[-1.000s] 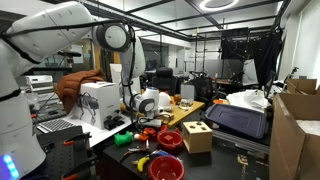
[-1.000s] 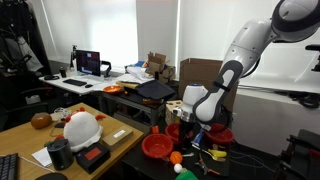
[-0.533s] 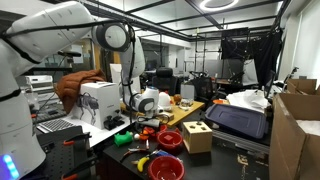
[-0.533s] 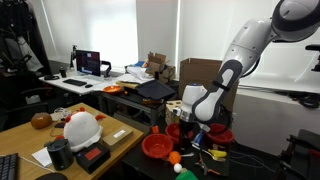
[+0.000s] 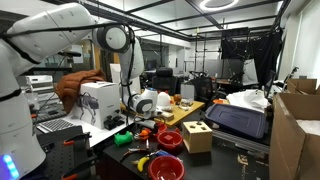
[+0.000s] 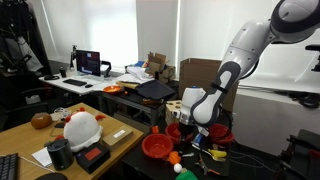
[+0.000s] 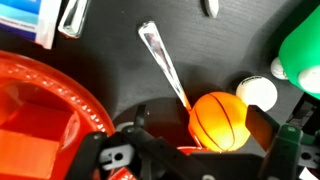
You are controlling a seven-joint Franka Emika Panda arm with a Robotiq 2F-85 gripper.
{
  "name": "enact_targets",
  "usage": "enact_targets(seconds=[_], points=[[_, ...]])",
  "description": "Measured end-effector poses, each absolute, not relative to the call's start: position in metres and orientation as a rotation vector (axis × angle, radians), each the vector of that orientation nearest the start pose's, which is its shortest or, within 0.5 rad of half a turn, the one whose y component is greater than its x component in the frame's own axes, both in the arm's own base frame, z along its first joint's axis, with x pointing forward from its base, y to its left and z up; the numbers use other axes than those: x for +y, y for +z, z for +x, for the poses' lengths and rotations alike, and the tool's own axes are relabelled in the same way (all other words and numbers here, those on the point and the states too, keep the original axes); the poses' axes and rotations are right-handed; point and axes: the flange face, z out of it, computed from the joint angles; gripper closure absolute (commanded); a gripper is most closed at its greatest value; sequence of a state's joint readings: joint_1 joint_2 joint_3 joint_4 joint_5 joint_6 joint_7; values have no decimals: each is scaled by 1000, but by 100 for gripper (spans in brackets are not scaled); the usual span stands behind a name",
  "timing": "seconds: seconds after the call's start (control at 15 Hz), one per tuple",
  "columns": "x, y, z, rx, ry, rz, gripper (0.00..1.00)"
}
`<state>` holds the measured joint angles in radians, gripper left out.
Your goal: Put the orange ball in the red bowl on the left.
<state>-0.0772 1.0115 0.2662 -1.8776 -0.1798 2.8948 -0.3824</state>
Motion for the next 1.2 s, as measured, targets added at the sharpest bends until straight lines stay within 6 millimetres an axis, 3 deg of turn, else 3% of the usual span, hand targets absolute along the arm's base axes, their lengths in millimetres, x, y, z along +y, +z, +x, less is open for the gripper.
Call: enact_targets(seconds=[0.6, 1.13, 1.2], points=[[143, -2, 578, -829, -122, -2832, 0], [149, -11, 573, -737, -91, -2836, 0], [150, -13, 571, -730, -85, -2833, 25]])
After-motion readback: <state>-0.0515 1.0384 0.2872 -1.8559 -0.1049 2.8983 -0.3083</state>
